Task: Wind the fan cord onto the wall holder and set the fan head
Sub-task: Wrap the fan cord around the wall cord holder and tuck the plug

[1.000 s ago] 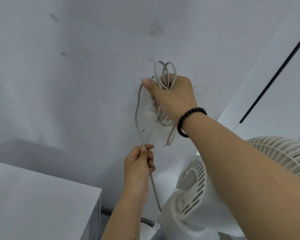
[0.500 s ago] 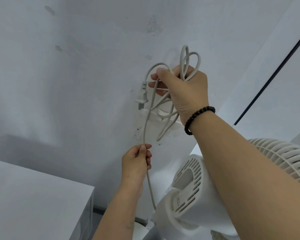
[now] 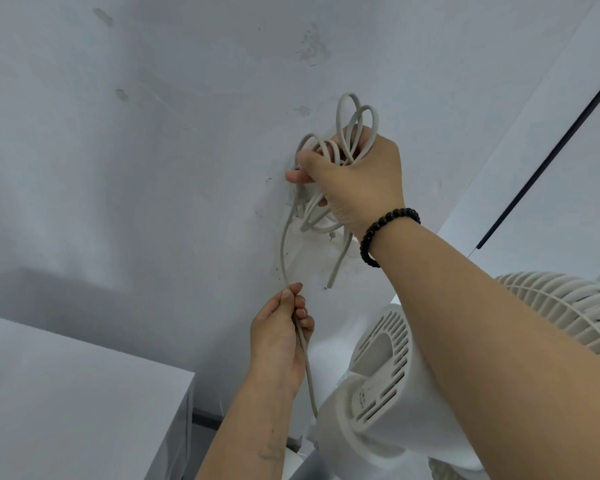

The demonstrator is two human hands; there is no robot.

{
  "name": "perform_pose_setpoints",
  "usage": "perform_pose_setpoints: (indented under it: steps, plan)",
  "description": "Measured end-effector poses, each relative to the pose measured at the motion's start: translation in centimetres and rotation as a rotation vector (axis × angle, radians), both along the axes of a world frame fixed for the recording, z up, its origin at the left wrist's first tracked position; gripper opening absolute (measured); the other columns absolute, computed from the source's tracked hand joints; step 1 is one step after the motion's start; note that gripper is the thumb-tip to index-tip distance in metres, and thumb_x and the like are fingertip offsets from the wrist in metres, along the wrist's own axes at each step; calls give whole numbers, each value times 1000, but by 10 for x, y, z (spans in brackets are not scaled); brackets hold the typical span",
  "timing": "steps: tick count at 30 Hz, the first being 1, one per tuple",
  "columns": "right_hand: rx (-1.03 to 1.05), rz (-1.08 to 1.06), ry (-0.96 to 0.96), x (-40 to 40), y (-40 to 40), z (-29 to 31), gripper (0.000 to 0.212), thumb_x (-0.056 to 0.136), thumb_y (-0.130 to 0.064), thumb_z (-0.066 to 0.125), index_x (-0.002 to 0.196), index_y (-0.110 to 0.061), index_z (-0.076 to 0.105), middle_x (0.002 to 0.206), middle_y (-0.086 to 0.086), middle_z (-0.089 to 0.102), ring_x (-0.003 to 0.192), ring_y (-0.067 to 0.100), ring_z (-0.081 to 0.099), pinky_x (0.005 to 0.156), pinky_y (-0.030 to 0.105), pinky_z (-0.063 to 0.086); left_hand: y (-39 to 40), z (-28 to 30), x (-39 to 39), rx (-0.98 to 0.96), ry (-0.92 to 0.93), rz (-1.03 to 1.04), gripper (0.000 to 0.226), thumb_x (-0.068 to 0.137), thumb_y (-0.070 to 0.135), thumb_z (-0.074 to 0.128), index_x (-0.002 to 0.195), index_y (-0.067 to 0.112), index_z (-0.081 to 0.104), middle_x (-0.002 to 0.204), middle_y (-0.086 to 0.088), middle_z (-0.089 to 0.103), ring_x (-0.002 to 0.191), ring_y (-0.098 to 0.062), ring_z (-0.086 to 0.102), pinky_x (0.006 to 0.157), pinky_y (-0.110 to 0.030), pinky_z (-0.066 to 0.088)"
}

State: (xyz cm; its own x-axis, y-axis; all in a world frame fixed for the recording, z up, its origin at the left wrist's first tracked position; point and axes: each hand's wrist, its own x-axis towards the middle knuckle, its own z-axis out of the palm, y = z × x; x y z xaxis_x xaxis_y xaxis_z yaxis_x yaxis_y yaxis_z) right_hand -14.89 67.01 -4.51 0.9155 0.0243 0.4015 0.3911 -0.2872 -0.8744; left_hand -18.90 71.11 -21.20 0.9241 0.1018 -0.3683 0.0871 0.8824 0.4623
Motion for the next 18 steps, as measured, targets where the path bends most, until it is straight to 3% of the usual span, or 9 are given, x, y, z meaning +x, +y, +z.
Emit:
perform_pose_setpoints:
  steps: [3, 6, 10, 15, 18]
  plan:
    - [-32, -8, -44, 4, 3, -4, 10, 83, -4, 66, 77, -5, 59, 71, 7, 68, 67, 11, 74, 61, 27, 59, 0, 0, 0, 38, -16, -25, 22, 101, 10, 46, 99, 3, 67, 62, -2, 56, 51, -8, 48, 49, -17, 47]
    - [-66, -42, -120, 6, 5, -7, 13, 77, -13, 73, 74, -7, 61, 79, 10, 71, 76, 18, 73, 75, 41, 59, 0, -1, 1, 121, -33, -36, 23, 102, 11, 46, 99, 4, 68, 64, -1, 57, 54, -9, 49, 53, -19, 48]
    - [-177, -114, -164, 5, 5, -7, 23, 78, -24, 75, 85, -4, 66, 74, 0, 69, 71, 16, 68, 70, 34, 59, -4, -2, 1, 338, -46, -34, 24, 101, 12, 47, 99, 9, 71, 67, 0, 61, 58, -8, 54, 59, -21, 50]
    - [-145, -224, -194, 0, -2, -2, 23, 83, -17, 70, 89, 4, 61, 80, 10, 71, 64, 5, 70, 60, 18, 56, -8, -3, -1, 615, -98, -72, 22, 99, 14, 52, 96, 16, 73, 70, -2, 68, 54, -4, 56, 56, -18, 50]
    - [-127, -350, -188, -1, -18, 2, 22, 83, -20, 68, 84, 0, 59, 73, 10, 70, 59, 12, 71, 60, 30, 60, -14, -3, -3, 641, -116, -114, 20, 99, 16, 53, 99, 16, 73, 70, -3, 69, 54, -4, 58, 56, -17, 50]
